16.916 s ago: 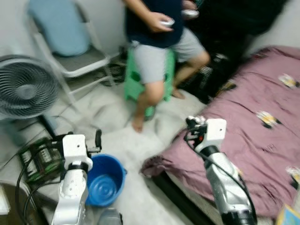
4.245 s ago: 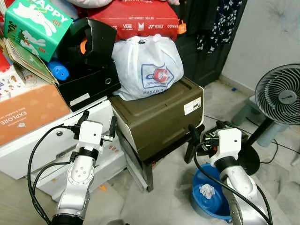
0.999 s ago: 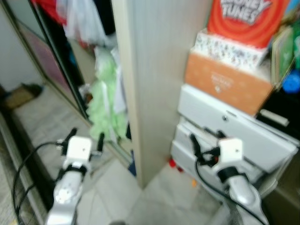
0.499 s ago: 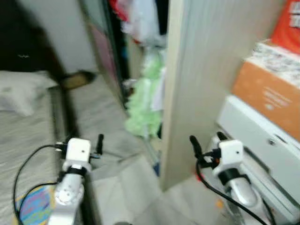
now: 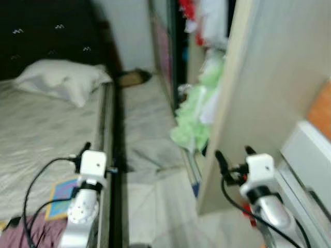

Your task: Clean up the room

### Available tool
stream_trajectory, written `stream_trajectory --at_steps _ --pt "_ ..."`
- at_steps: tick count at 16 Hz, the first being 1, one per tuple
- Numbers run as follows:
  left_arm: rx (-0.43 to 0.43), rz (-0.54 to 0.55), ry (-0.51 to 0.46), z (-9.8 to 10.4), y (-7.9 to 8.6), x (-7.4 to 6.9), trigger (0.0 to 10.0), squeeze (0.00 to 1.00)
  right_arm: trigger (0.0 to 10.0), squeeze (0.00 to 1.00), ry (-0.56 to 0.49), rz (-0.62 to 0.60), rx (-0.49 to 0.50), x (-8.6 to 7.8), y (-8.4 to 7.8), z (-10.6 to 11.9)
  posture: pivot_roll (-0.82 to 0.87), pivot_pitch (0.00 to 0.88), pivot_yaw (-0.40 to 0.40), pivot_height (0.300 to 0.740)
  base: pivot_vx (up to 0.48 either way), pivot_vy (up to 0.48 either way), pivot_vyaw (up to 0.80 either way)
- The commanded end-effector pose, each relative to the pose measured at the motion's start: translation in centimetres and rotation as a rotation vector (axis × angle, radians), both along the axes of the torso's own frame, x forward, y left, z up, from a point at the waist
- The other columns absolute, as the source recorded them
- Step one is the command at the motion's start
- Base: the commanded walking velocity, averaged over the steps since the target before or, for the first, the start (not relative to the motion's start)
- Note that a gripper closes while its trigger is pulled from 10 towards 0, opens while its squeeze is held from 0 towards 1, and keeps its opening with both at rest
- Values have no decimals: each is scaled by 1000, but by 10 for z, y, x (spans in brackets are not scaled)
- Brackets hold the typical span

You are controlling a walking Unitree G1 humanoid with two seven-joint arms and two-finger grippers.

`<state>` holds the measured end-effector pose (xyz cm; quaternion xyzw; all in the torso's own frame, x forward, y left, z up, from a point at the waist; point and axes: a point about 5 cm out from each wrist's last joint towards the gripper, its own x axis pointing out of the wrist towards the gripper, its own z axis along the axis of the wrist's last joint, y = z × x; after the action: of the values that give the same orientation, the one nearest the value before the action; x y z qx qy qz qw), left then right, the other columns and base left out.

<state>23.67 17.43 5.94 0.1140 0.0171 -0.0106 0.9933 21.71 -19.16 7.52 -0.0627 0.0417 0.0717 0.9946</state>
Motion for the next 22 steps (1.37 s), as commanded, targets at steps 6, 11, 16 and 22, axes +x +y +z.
stream_trajectory --at_steps 6,11,16,22 --pt "8 21 -32 11 12 12 10000 0 10000 0 -46 49 0 21 7 8 -67 0 31 740 0 0 800" --pt "8 16 -34 11 9 12 10000 0 10000 0 -62 69 -14 27 8 10 -72 8 29 740 0 0 800" --pt "3 8 -27 9 6 10 10000 0 10000 0 -56 78 -6 22 10 7 -78 12 29 740 0 0 800" --pt "-10 -9 -11 5 -2 5 10000 0 10000 0 -56 83 4 21 11 7 -81 10 31 740 0 0 800"
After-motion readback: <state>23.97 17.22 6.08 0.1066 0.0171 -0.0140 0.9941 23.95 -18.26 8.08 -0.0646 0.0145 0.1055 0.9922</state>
